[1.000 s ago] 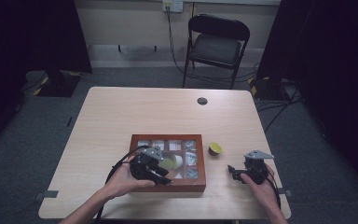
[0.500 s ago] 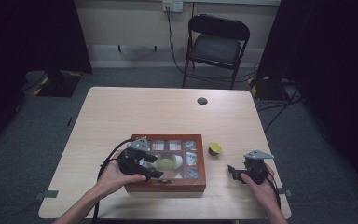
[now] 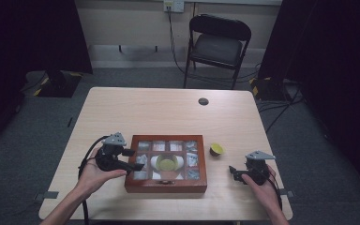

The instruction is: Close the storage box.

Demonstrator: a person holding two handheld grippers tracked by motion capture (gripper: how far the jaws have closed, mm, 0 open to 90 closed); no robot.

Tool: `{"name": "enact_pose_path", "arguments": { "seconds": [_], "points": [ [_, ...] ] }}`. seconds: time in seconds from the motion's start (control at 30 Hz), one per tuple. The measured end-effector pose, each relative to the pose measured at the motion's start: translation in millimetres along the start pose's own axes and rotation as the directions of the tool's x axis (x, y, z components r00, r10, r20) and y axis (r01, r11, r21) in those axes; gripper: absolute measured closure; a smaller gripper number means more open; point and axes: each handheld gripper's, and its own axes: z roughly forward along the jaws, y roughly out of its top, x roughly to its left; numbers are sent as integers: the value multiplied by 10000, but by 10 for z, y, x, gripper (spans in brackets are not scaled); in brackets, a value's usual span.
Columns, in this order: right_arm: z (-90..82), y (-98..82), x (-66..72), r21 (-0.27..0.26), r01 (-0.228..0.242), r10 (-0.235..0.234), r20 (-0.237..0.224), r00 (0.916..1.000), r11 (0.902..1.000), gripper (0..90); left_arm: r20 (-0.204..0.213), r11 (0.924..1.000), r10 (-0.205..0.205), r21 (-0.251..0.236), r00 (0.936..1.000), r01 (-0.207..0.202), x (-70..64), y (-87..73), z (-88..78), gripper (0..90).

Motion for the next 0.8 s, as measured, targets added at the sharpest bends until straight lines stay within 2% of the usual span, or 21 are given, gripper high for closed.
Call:
{"name": "enact_pose_path", "arguments": {
  "seconds": [0.07, 0.3, 0.33, 0.37, 0.47, 0.53, 0.6, 0.67, 0.77, 0.8],
  "points": [
    [0, 0, 0, -5, 1, -1, -6, 10000, 10000, 135, -258, 9998, -156, 133, 9995, 159, 56, -37, -22, 296],
    [0, 0, 0, -3, 0, 0, -8, 10000, 10000, 135, -616, 9953, -936, 199, 9937, 949, 288, -193, -88, 281],
    [0, 0, 0, -1, -3, 3, -5, 10000, 10000, 135, -671, 9939, -1067, 217, 9920, 1084, 327, -216, -102, 265],
    [0, 0, 0, -4, 0, 0, -10, 10000, 10000, 135, -915, 9917, -1243, 229, 9880, 1269, 368, -248, -116, 226],
    [0, 0, 0, 0, 1, -1, -2, 10000, 10000, 135, -952, 9884, -1494, 121, 9842, 1512, 475, -329, -178, 159],
    [0, 0, 0, 0, 2, -2, -1, 10000, 10000, 135, -1239, 9854, -1686, 24, 9779, 1702, 549, -390, -238, 159],
    [1, 0, 0, -2, 2, -2, -2, 10000, 10000, 135, -1560, 9804, -1947, -24, 9684, 1968, 601, -445, -267, 159],
    [-1, -1, 1, 25, -26, 26, 4, 10000, 10000, 135, -1761, 9797, -1921, 233, 9655, 1992, 647, -502, -273, 159],
    [-1, 0, 1, 25, -26, 26, 4, 10000, 10000, 135, -2284, 9708, -2142, 581, 9497, 2329, 732, -633, -249, 162],
    [-1, 0, 1, 25, -25, 25, 4, 10000, 10000, 135, -2439, 9696, -2120, 689, 9463, 2349, 747, -662, -244, 162]
  ]
}}
